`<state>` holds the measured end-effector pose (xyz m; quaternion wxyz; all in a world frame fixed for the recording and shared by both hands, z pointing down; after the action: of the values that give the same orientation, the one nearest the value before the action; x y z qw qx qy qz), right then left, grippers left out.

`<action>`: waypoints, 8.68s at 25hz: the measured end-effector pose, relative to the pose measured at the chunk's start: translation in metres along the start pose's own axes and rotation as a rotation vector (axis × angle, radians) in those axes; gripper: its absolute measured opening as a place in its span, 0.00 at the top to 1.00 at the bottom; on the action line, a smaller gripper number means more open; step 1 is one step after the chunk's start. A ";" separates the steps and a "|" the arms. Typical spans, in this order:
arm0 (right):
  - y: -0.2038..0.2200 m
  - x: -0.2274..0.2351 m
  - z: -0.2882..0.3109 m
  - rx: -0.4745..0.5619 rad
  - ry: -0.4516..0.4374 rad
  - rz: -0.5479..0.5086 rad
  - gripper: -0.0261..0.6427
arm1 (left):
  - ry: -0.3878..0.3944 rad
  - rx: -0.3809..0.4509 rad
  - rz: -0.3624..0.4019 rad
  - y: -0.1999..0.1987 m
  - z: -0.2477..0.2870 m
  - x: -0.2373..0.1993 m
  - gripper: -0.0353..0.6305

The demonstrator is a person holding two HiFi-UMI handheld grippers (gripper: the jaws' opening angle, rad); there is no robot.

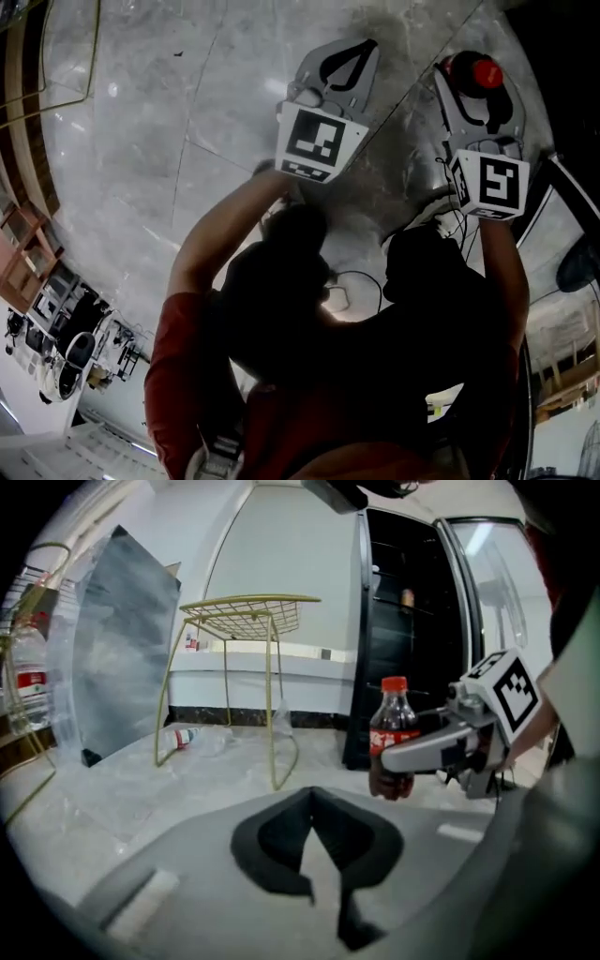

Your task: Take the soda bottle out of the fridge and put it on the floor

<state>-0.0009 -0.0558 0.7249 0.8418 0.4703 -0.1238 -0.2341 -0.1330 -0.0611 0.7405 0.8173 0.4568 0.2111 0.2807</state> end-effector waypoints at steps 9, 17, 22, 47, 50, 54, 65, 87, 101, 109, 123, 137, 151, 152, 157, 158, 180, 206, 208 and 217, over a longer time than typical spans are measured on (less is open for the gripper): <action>0.044 -0.027 0.019 0.002 -0.052 -0.020 0.51 | -0.090 0.037 -0.026 0.044 0.001 -0.021 0.95; 0.060 -0.033 0.015 -0.015 -0.050 0.020 0.51 | -0.105 0.027 -0.014 0.051 -0.009 -0.016 0.95; 0.064 -0.033 0.014 -0.015 -0.045 0.044 0.51 | -0.096 0.028 -0.010 0.052 -0.013 -0.010 0.95; 0.040 -0.008 0.090 0.035 -0.040 -0.063 0.51 | -0.067 0.015 0.017 0.060 -0.009 -0.001 0.95; 0.036 -0.002 0.102 0.061 -0.042 -0.052 0.51 | -0.065 0.014 0.019 0.060 -0.009 0.002 0.95; 0.037 0.004 0.113 0.052 -0.041 -0.005 0.51 | -0.063 0.014 0.021 0.060 -0.009 0.002 0.95; 0.052 0.008 0.114 0.074 -0.062 0.032 0.51 | -0.060 0.008 0.019 0.063 -0.007 0.002 0.95; 0.060 -0.001 0.103 0.103 -0.057 0.015 0.44 | -0.040 0.005 -0.007 0.060 -0.009 0.014 0.95; 0.057 -0.006 0.092 0.112 -0.052 0.071 0.30 | -0.050 0.020 -0.008 0.053 -0.012 0.016 0.95; 0.054 -0.001 0.086 0.124 -0.041 0.109 0.30 | -0.068 0.015 -0.018 0.052 -0.016 0.009 0.95; 0.038 0.000 0.063 0.169 -0.042 0.130 0.30 | -0.070 0.039 -0.021 0.048 -0.018 0.009 0.95; -0.005 -0.009 -0.014 0.312 0.060 0.042 0.31 | -0.102 0.111 -0.014 0.034 -0.033 0.010 0.95; 0.005 -0.011 -0.016 0.277 0.065 0.034 0.31 | -0.110 0.127 0.005 0.025 -0.039 0.011 0.95; 0.006 -0.011 -0.016 0.276 0.064 0.035 0.31 | -0.109 0.127 0.006 0.026 -0.039 0.012 0.95; 0.006 -0.012 -0.016 0.274 0.056 0.037 0.31 | -0.107 0.128 0.004 0.024 -0.040 0.013 0.95; 0.005 -0.012 -0.016 0.272 0.055 0.037 0.31 | -0.108 0.128 0.004 0.023 -0.040 0.013 0.95; 0.011 -0.008 -0.024 0.270 0.118 0.048 0.96 | -0.110 0.142 0.019 0.021 -0.043 0.013 0.95; -0.037 0.029 -0.060 0.034 0.212 0.103 0.96 | -0.107 -0.019 0.124 -0.074 -0.043 -0.009 0.95; -0.065 0.035 -0.086 0.009 0.237 0.120 0.96 | -0.090 -0.024 0.117 -0.113 -0.058 -0.003 0.95; -0.223 0.055 -0.230 -0.007 0.315 0.198 0.96 | -0.065 -0.028 0.090 -0.297 -0.156 0.052 0.95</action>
<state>0.0831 -0.0148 0.4139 0.8714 0.4836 -0.0352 -0.0740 -0.1084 -0.0554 0.4024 0.8167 0.4631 0.1599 0.3051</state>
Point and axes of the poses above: the fingertips, and each gripper's own axes: z forward along the fingers, x to its right, y out of its underside, the point moved 3 cm from there along -z, backward along the fingers, and after that the axes turned 4 degrees about -x, right-handed, at the moved point
